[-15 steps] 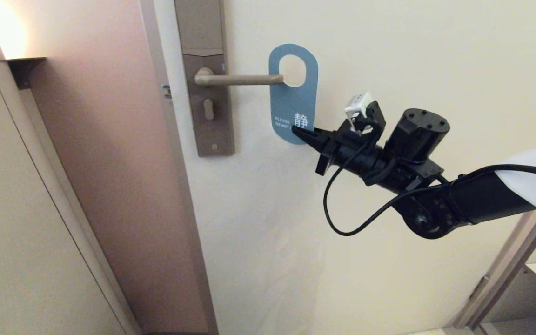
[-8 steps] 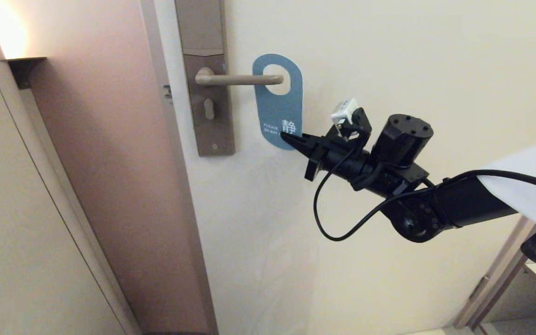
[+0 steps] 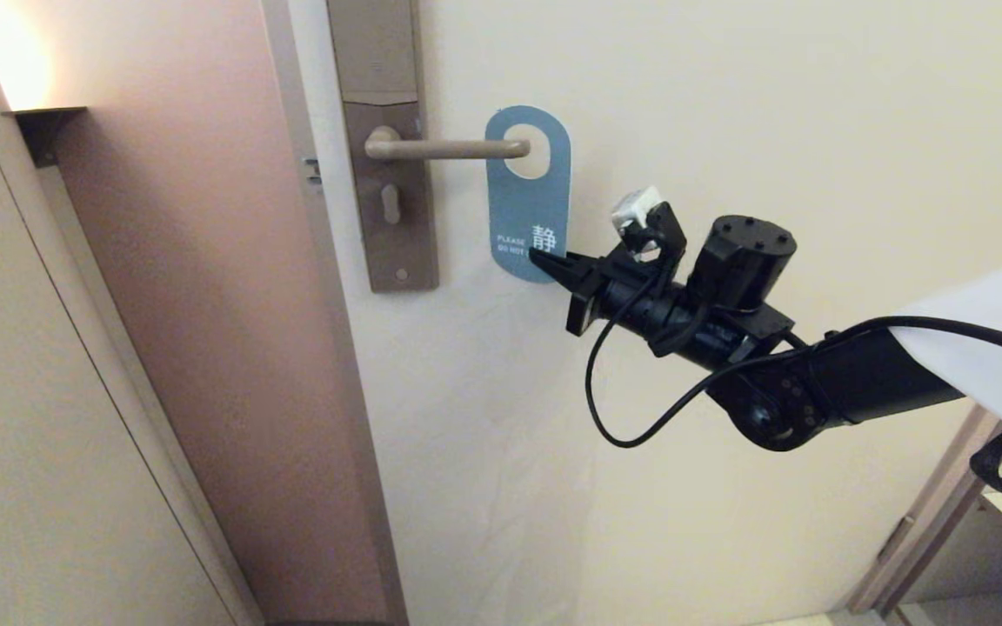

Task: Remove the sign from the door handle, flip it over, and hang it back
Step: Hang the sign back with the other side facing out

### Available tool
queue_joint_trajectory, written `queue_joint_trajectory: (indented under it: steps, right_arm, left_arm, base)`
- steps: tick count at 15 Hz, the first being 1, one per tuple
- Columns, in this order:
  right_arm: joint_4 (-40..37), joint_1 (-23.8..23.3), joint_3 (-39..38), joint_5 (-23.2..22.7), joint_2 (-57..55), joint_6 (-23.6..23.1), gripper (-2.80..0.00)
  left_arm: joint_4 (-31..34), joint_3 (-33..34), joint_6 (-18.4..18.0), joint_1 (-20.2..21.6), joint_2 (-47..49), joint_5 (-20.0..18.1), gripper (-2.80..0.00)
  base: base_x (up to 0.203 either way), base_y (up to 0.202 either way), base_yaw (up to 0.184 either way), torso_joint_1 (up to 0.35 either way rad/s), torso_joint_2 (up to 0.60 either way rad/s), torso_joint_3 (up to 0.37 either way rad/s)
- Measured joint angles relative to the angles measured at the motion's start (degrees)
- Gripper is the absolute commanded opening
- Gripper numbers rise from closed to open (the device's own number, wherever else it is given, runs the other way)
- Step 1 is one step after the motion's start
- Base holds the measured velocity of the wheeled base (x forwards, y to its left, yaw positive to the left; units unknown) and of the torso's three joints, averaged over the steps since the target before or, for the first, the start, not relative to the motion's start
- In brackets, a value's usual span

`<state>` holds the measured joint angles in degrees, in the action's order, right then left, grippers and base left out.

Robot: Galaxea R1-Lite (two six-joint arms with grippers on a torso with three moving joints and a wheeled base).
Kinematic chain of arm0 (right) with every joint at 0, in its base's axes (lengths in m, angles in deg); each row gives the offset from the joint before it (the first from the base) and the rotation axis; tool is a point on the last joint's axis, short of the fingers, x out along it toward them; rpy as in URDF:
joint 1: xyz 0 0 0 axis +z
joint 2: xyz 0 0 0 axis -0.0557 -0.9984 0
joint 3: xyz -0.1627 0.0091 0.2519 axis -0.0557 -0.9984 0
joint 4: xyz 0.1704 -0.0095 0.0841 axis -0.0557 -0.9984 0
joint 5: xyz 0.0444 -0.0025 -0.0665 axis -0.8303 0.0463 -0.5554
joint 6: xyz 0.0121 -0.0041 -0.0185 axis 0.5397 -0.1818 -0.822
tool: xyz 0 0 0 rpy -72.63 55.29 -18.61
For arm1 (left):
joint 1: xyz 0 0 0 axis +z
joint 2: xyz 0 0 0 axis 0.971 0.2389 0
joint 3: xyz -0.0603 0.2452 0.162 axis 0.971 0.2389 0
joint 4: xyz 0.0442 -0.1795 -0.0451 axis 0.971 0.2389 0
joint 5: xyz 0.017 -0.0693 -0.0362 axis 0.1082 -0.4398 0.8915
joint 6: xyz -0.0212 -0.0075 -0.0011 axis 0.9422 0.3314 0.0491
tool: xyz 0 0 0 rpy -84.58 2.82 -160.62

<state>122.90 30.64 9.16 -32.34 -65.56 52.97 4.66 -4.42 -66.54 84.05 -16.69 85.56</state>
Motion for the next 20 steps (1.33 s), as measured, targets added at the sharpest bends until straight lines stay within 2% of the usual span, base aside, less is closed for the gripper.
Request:
queue_joint_trajectory:
  steps: [5, 12, 20]
  right_arm:
    - [-3.75, 1.27, 0.86, 8.09, 0.74, 0.09, -2.8]
    - [-6.7, 4.23, 0.64, 9.5, 4.58, 0.0, -2.8]
    - [-8.43, 8.61, 1.11, 18.89, 5.22, 0.02, -2.8]
  left_arm:
    - [-0.01, 0.0, -0.01, 0.0, 0.0, 0.05, -2.8]
    - [-0.04, 0.0, 0.05, 0.0, 0.0, 0.02, -2.8]
    - [-0.06, 0.02, 0.11, 0.0, 0.0, 0.02, -2.8]
  base:
    - [0.0, 0.0, 0.0, 0.0, 0.0, 0.0]
    - [0.0, 0.0, 0.0, 0.0, 0.0, 0.0]
    - [0.0, 0.0, 0.0, 0.0, 0.0, 0.0]
